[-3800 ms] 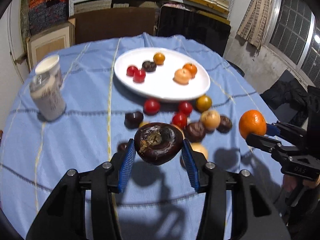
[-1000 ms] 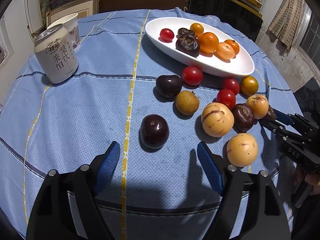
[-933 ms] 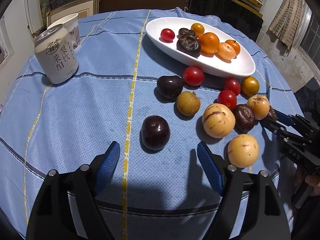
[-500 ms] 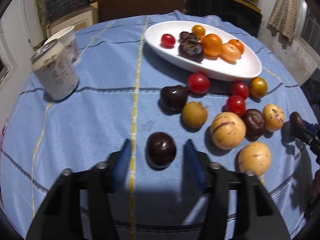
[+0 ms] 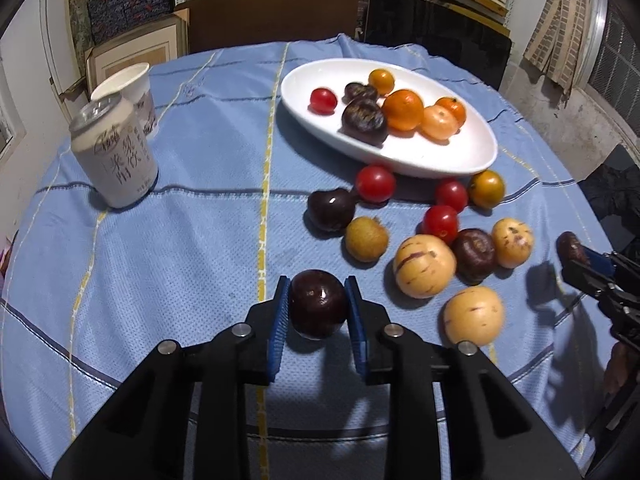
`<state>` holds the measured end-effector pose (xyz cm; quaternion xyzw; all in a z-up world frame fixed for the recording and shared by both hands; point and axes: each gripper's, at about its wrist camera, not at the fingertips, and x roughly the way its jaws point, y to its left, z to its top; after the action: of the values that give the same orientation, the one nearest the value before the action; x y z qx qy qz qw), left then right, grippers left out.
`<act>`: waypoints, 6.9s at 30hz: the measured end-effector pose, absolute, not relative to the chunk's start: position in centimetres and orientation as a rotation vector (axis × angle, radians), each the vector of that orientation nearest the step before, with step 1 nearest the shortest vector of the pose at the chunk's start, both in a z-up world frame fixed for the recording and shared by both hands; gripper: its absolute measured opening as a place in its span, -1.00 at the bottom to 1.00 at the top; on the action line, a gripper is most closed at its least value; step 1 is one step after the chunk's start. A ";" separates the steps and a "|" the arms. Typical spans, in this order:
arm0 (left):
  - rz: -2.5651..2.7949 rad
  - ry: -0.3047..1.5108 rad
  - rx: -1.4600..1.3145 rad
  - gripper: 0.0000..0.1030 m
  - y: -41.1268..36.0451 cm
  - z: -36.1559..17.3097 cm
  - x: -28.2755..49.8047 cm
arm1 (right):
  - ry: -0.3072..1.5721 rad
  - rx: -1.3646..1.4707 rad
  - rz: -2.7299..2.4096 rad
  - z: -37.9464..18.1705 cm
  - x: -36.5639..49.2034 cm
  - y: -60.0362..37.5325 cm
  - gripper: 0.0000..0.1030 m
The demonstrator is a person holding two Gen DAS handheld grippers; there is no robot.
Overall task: Organize fruits
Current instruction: 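Grasp a dark brown fruit with the right gripper while the left gripper grasps a dark plum, then carry the dark brown fruit and plum onto the plate and open both grippers, then move both grippers back toward the pale yellow fruits beside the plate, then grasp a pale speckled fruit with the right gripper while the left gripper grasps a pale yellow fruit, then carry both pale fruits onto the plate and open both grippers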
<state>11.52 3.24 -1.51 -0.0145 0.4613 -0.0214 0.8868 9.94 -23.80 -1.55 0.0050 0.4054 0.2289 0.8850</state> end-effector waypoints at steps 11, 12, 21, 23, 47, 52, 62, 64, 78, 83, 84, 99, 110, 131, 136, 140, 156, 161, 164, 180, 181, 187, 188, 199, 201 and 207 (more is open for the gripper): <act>-0.061 0.922 -0.012 -0.48 2.0 0.9 11.7 | 0.802 -0.027 0.525 0.5 10.2 -21.9 -0.16; -0.062 0.920 -0.010 -0.48 1.9 1.1 11.9 | 0.801 -0.028 0.528 0.6 10.3 -21.7 -0.16; -0.086 0.896 0.017 -0.48 0.5 2.4 14.6 | 0.773 -0.062 0.553 2.3 12.6 -19.6 -0.16; -0.092 0.891 0.021 -0.48 0.1 2.6 15.5 | 0.769 -0.062 0.555 2.7 13.6 -19.2 -0.16; -0.082 0.925 0.038 -0.49 -1.1 0.7 24.5 | 0.838 -0.096 0.511 0.2 22.4 -17.1 -0.16; -0.086 0.946 0.019 -0.49 -1.1 -0.1 25.9 | 0.842 -0.098 0.505 -0.1 23.0 -16.7 -0.16; -0.033 0.902 -0.012 0.17 -1.1 -0.1 27.7 | 0.841 -0.081 0.493 -0.5 23.8 -16.0 -0.05; -0.043 0.872 0.001 0.17 -1.2 0.6 27.0 | 0.829 -0.065 0.499 0.0 23.2 -16.7 -0.04; -0.004 0.823 0.063 0.41 -2.0 3.2 19.8 | 0.802 -0.009 0.430 1.0 18.1 -21.0 0.16; -0.006 0.825 0.042 0.41 -1.9 3.3 16.5 | 0.816 0.022 0.429 0.6 15.9 -22.0 0.19; -0.005 0.826 0.045 0.42 -2.0 3.3 15.9 | 0.818 0.028 0.430 0.5 15.3 -22.1 0.21; 0.022 0.857 0.017 0.56 -0.5 1.5 10.2 | 0.842 0.021 0.397 -1.5 10.6 -22.7 0.25; 0.029 0.909 0.002 0.60 1.3 -1.1 8.6 | 0.871 -0.102 0.426 -2.8 11.1 -19.2 0.25; -0.064 0.970 0.016 0.60 -1.8 -1.7 8.6 | 0.908 0.004 0.522 -3.9 13.1 -20.4 -0.24; -0.091 0.985 0.029 0.60 -3.5 -1.9 8.7 | 0.901 0.019 0.517 -3.9 12.7 -21.2 -0.24; -0.095 1.002 0.052 0.60 -4.8 -2.6 9.1 | 0.894 0.039 0.520 -3.9 12.5 -21.9 -0.24; -0.154 1.022 0.059 -0.17 -6.4 -3.8 10.2 | 0.900 0.066 0.529 -4.2 12.4 -22.4 -0.23; -0.156 1.024 0.047 -0.17 -6.0 -3.7 10.0 | 0.899 0.063 0.527 -4.2 12.4 -22.3 -0.23; -0.149 1.024 0.036 -0.17 -5.6 -3.6 9.8 | 0.897 0.064 0.528 -4.2 12.4 -22.3 -0.23; -0.123 1.010 0.000 -0.17 -3.8 -3.0 8.8 | 0.878 0.076 0.575 -3.7 11.7 -22.2 -0.24; -0.122 1.008 0.000 -0.17 -3.7 -3.0 8.7 | 0.875 0.076 0.580 -3.7 11.6 -22.2 -0.24; -0.124 0.983 0.001 -0.17 -3.2 -2.2 8.4 | 0.881 0.069 0.575 -3.7 11.4 -22.0 -0.24; -0.125 0.978 0.002 -0.17 -3.1 -2.0 8.4 | 0.881 0.066 0.575 -3.7 11.3 -22.0 -0.24; -0.124 0.914 0.006 -0.17 -2.1 0.8 9.1 | 0.882 0.053 0.552 -2.6 11.3 -21.7 -0.24; -0.132 0.914 -0.004 -0.17 -1.9 1.1 9.6 | 0.876 0.047 0.523 -2.3 11.5 -21.9 -0.24; -0.123 0.875 0.015 -0.17 -1.8 2.8 11.7 | 0.847 0.045 0.496 -0.6 12.6 -22.0 -0.24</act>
<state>11.70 -1.80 2.81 0.0072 0.4234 -0.0596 0.9040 12.62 -22.02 -0.64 0.0216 0.4068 0.2383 0.8816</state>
